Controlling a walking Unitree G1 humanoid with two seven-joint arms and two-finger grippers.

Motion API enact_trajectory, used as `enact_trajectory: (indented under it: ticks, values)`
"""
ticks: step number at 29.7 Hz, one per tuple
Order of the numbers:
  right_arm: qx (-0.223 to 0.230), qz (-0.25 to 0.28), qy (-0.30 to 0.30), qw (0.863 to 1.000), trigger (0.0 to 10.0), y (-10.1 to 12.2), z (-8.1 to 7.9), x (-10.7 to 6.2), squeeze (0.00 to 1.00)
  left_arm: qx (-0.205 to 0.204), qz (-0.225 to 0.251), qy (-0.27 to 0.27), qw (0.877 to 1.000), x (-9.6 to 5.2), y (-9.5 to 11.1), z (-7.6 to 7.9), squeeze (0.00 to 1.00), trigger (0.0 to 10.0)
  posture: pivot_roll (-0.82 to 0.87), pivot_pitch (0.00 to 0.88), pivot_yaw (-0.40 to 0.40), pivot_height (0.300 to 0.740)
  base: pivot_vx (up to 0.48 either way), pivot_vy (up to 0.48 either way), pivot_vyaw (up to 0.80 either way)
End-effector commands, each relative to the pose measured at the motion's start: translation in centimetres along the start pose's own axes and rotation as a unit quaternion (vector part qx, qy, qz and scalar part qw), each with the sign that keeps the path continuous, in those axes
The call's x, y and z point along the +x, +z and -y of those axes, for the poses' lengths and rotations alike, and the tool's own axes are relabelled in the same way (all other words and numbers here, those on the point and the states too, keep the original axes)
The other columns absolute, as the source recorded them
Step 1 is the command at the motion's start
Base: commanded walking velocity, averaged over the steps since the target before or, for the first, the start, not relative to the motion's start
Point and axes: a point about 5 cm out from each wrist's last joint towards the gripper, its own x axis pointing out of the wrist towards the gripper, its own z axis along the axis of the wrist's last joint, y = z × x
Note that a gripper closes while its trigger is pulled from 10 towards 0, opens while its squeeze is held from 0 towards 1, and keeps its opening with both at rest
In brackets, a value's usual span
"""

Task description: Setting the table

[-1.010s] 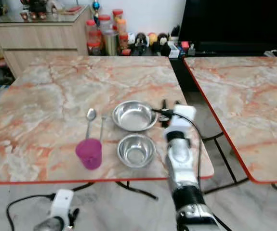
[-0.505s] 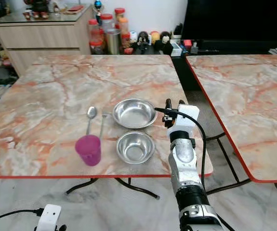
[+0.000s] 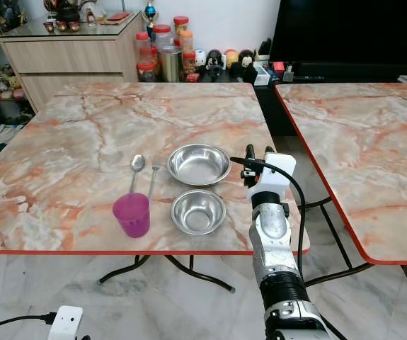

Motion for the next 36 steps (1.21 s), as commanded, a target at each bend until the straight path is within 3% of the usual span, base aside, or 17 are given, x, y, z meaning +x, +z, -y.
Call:
enact_trajectory:
  ticks: [1,20,36]
  values:
    - [0.002,0.004,0.000,1.000,10.0,0.3,0.0,0.1,0.00,-0.004,-0.002,0.012,1.000,-0.1,-0.1,-0.7,0.00,10.0,-0.05,0.000,0.001,0.740,0.270,0.000,0.00]
    - [-0.008,0.004,0.031,0.999,10.0,0.2,-1.3,0.0,0.00,-0.004,-0.009,0.008,1.000,-0.2,-0.7,-0.5,0.00,10.0,-0.04,0.000,-0.012,0.740,0.299,0.000,0.00]
    - [-0.002,0.004,0.033,0.999,10.0,0.3,-1.3,0.0,0.00,-0.004,-0.005,0.006,1.000,-0.1,-0.4,-0.2,0.00,10.0,-0.04,0.000,-0.015,0.740,0.317,0.000,0.00]
